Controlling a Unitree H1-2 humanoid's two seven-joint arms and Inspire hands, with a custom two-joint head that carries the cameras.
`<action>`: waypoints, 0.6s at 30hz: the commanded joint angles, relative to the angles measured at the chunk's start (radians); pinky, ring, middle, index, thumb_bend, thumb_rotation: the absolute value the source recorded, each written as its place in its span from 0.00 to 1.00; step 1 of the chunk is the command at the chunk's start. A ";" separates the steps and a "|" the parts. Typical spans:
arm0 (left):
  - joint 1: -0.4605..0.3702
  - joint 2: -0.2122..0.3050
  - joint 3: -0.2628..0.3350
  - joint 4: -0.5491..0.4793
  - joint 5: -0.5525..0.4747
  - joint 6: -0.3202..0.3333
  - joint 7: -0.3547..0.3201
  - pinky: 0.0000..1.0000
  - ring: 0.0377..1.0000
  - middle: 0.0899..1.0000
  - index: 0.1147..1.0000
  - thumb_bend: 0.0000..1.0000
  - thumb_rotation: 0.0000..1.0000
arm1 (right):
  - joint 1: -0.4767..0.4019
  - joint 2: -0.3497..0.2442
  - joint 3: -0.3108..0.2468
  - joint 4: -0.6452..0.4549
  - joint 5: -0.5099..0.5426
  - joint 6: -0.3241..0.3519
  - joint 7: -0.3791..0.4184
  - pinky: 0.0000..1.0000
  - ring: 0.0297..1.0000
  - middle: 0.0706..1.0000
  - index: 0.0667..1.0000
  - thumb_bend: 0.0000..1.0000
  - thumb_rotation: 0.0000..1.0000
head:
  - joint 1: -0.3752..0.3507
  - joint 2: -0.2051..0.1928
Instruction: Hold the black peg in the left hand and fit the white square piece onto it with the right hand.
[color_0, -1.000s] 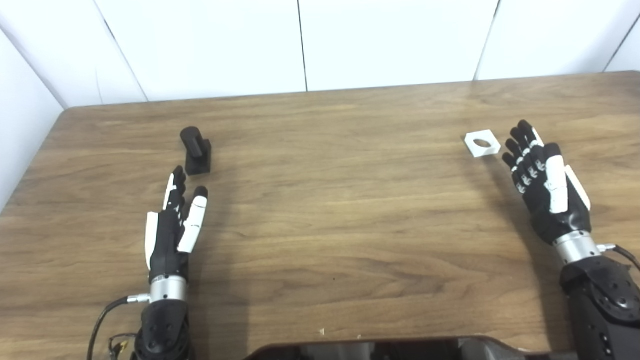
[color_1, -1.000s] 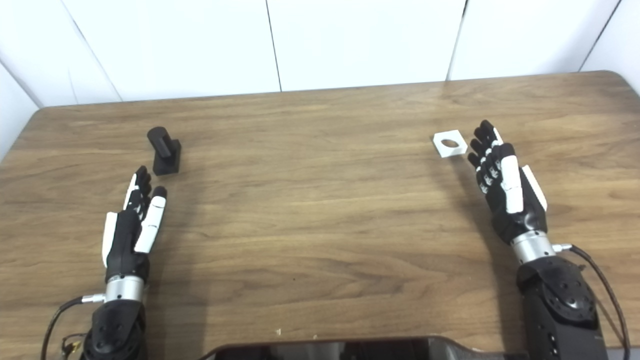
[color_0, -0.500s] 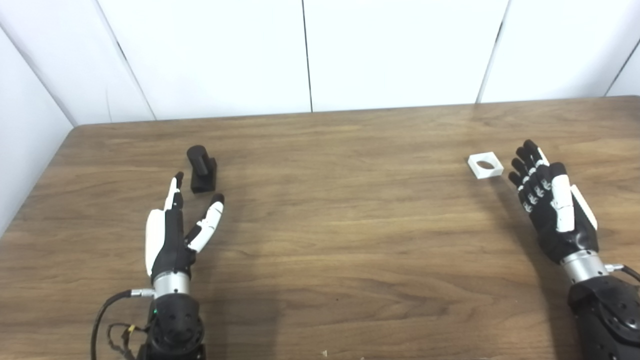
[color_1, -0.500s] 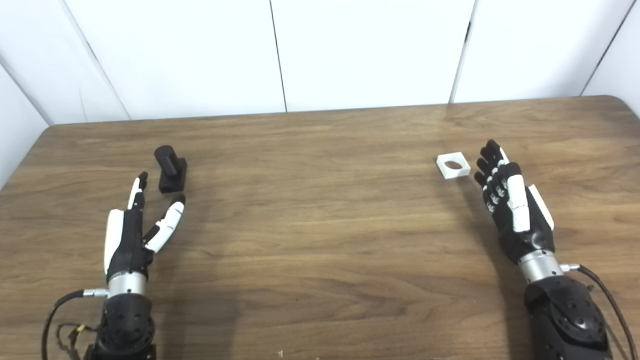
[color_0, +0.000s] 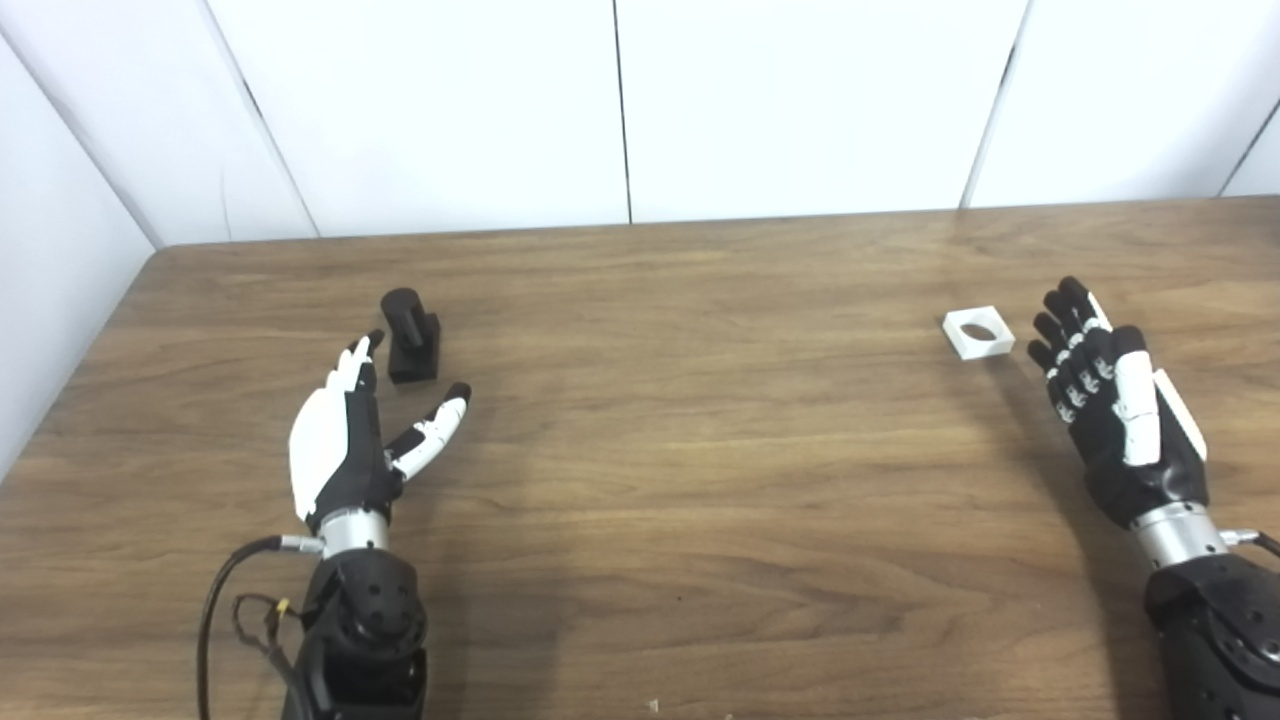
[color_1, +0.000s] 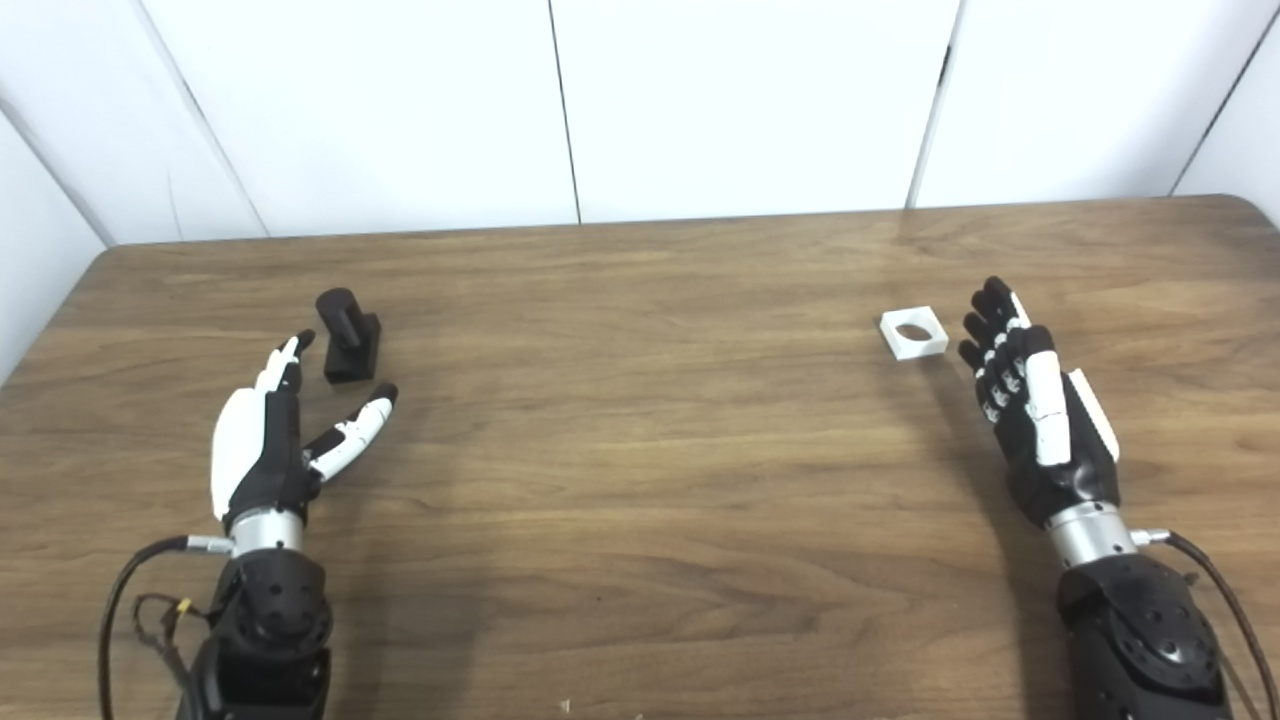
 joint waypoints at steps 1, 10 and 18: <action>-0.060 0.005 0.011 0.008 0.061 -0.002 0.030 1.00 1.00 1.00 0.87 0.64 0.43 | 0.074 0.037 0.010 0.098 0.009 -0.019 0.006 1.00 1.00 1.00 1.00 0.55 1.00 | 0.001 0.000; -0.133 0.002 0.045 0.123 0.170 -0.002 0.035 1.00 1.00 1.00 0.85 0.72 0.42 | 0.086 0.035 0.004 0.108 0.018 -0.029 0.015 1.00 1.00 1.00 1.00 0.56 1.00 | 0.006 -0.004; -0.174 0.007 0.062 0.198 0.203 -0.002 0.057 1.00 1.00 1.00 0.85 0.73 0.45 | 0.087 0.027 -0.001 0.135 0.017 -0.048 0.020 1.00 1.00 1.00 1.00 0.60 1.00 | 0.015 -0.007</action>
